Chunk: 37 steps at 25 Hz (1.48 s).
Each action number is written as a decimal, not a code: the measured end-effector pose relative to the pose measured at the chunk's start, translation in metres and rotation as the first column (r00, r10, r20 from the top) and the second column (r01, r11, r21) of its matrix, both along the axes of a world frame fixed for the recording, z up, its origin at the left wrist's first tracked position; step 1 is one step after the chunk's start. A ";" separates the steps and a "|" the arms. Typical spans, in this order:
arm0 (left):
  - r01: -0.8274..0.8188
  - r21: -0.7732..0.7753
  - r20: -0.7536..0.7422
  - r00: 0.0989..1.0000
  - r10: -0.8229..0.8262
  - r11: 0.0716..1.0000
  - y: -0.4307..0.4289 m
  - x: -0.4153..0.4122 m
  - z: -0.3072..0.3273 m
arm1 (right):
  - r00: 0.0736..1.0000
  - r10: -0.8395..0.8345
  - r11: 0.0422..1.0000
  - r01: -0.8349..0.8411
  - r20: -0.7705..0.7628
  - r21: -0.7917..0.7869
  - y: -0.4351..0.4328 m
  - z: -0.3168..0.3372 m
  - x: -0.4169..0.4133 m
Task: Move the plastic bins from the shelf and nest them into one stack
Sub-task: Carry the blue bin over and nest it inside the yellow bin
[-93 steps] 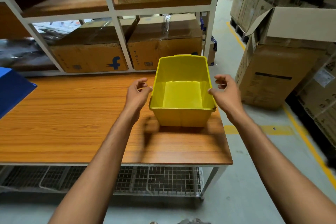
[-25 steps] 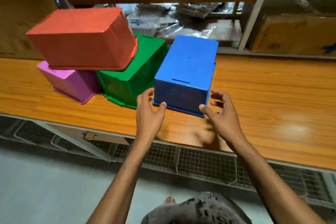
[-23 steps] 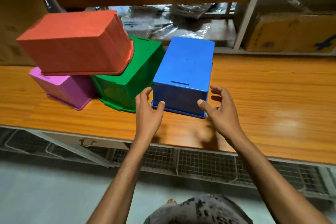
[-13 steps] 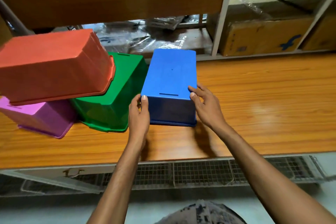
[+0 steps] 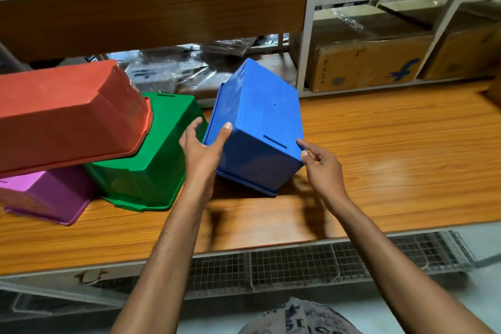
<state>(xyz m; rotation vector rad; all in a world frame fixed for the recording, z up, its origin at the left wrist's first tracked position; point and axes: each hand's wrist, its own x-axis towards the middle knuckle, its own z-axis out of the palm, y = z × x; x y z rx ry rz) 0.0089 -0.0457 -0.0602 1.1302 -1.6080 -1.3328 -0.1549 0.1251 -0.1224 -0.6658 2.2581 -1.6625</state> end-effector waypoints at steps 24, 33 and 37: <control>0.245 0.299 -0.238 0.955 -0.176 0.922 0.049 -0.048 0.025 | 0.986 0.068 0.994 -0.053 -0.155 0.095 -0.004 0.090 -0.060; 0.022 0.447 -0.223 0.971 0.087 0.894 0.019 -0.030 -0.014 | 0.910 0.252 0.818 -0.019 -0.329 0.575 -0.090 0.120 -0.018; -0.030 0.526 -0.171 0.975 0.141 0.850 0.012 -0.022 -0.033 | 0.922 0.261 0.778 -0.025 -0.287 0.628 -0.091 0.140 -0.017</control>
